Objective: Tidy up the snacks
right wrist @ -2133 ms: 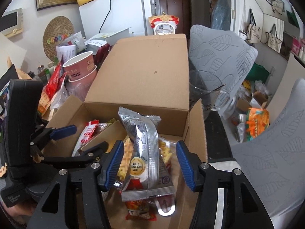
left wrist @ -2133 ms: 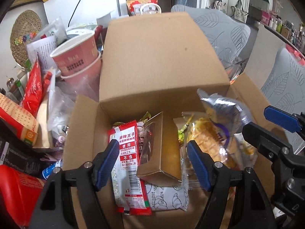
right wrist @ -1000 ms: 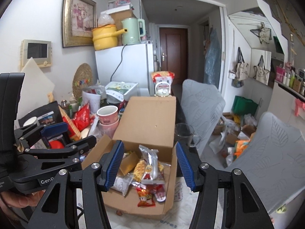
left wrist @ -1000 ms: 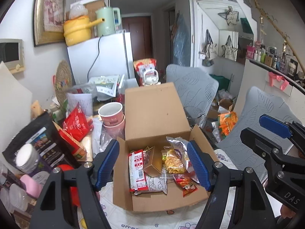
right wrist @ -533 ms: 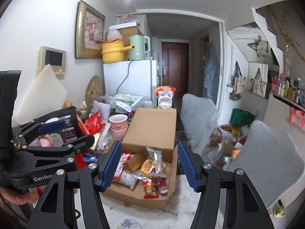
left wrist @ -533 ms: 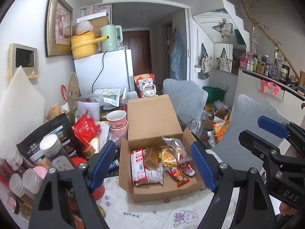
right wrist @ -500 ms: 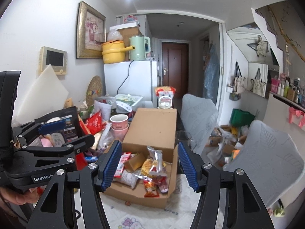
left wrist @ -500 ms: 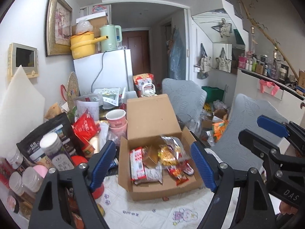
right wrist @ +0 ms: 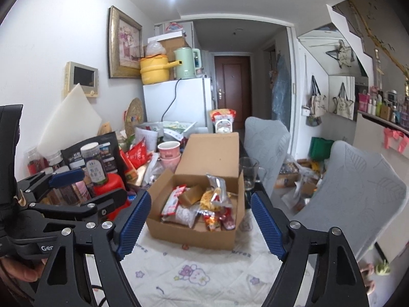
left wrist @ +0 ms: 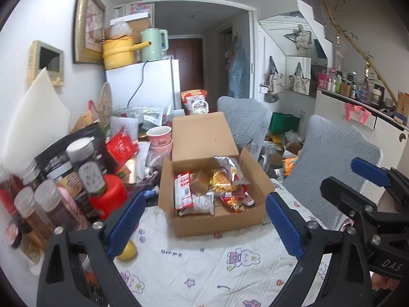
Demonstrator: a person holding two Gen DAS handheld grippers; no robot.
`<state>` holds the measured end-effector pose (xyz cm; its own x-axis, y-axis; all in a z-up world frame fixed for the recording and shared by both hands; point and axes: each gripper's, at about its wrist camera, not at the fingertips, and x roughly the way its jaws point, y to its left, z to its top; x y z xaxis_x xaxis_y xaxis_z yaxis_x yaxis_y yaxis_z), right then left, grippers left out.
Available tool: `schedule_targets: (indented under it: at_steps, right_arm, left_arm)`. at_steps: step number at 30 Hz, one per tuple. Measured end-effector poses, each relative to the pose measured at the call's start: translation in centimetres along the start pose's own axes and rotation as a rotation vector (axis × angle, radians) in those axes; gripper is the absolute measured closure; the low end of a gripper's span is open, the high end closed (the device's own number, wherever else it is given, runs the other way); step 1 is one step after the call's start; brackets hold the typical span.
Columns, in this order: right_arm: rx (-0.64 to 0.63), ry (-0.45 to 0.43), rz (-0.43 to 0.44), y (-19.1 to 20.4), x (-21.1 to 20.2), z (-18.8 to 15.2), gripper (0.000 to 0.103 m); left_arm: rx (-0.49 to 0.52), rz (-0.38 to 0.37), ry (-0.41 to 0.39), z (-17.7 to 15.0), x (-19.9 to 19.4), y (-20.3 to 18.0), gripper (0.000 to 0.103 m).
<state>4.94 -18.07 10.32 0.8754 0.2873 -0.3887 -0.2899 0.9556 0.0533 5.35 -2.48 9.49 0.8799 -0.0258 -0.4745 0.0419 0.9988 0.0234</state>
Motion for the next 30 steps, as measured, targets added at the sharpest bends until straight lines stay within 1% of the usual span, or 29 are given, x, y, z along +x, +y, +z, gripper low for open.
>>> schedule_targets:
  at_steps: [4, 9, 14, 23, 30]
  right_arm:
    - [-0.005, 0.023, -0.033, 0.2, -0.5, -1.5, 0.022]
    - [0.026, 0.053, -0.035, -0.2, -0.4, -2.7, 0.022]
    - [0.027, 0.069, -0.051, -0.3, -0.4, -3.6, 0.022]
    - [0.024, 0.094, -0.057, -0.4, -0.2, -4.5, 0.022]
    - [0.020, 0.112, -0.044, -0.4, 0.2, -4.8, 0.022]
  left_arm:
    - [-0.005, 0.008, 0.023, -1.6, -0.2, 0.0, 0.006]
    - [-0.018, 0.017, 0.050, -2.9, 0.0, 0.1, 0.006]
    - [-0.023, 0.020, 0.067, -3.9, 0.0, 0.1, 0.006]
    - [-0.017, 0.010, 0.093, -4.8, 0.4, -0.1, 0.006]
    - [-0.016, -0.001, 0.115, -5.0, 0.8, -0.2, 0.006]
